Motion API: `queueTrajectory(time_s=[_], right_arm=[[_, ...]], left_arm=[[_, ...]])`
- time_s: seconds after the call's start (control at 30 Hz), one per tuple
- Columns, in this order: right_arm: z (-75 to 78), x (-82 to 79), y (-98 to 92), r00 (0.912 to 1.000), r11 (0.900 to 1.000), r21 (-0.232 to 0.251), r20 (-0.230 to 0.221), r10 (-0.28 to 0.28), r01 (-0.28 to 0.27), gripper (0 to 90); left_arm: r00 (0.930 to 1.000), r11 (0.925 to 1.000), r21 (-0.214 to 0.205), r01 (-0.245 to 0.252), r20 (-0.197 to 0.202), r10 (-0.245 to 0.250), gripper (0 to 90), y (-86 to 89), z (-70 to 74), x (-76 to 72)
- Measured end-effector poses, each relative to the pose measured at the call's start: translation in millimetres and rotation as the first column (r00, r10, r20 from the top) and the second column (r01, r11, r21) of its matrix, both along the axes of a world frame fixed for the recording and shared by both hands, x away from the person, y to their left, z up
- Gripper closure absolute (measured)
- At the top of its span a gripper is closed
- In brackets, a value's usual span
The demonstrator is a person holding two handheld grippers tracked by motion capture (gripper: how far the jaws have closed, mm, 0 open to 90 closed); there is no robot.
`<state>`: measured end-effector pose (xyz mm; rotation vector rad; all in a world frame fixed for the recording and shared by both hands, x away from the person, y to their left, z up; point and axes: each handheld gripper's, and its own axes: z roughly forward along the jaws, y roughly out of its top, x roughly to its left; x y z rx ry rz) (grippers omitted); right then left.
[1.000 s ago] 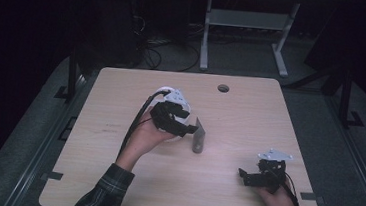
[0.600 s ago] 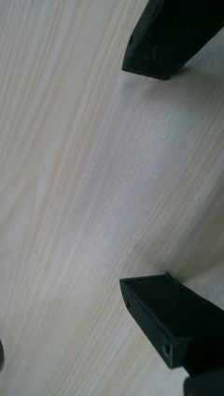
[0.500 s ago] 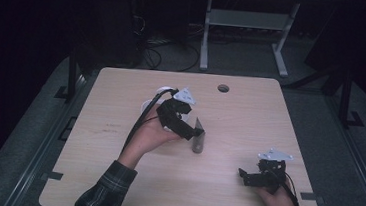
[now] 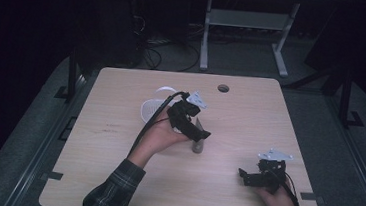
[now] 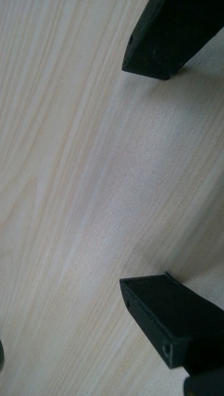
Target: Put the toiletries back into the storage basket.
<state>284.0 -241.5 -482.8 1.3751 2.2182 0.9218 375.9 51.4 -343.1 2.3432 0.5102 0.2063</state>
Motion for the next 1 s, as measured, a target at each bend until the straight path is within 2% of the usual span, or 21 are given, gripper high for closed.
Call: queueTrajectory(time_s=[0.5, 0.77, 0.8, 1.0], right_arm=[[0.1, -0.1, 0.1, 1.0, 1.0, 0.0, -0.001, -0.001, 0.001, 0.0], [0.0, 0.0, 0.1, 1.0, 1.0, 0.0, -0.001, -0.001, 0.001, 0.0], [0.0, 0.0, 0.1, 1.0, 1.0, 0.001, -0.001, -0.001, 0.001, 0.0], [0.1, 0.0, 0.1, 1.0, 1.0, 0.0, -0.001, -0.001, 0.001, 0.0]], left_arm=[[0.9998, 0.999, 0.042, 0.017, -0.015, -0.016, 14.4, -12.1, -13.2, 4.8], [0.9997, 0.9991, 0.039, 0.02, -0.016, -0.019, 23.6, -10.8, -14.6, 5.6], [0.9997, 0.9992, 0.036, 0.019, -0.014, -0.019, 27.1, -10.5, -14.5, 5.5], [0.9998, 0.9991, 0.038, 0.02, -0.01, -0.02, 29.0, -9.2, -14.6, 5.3]])
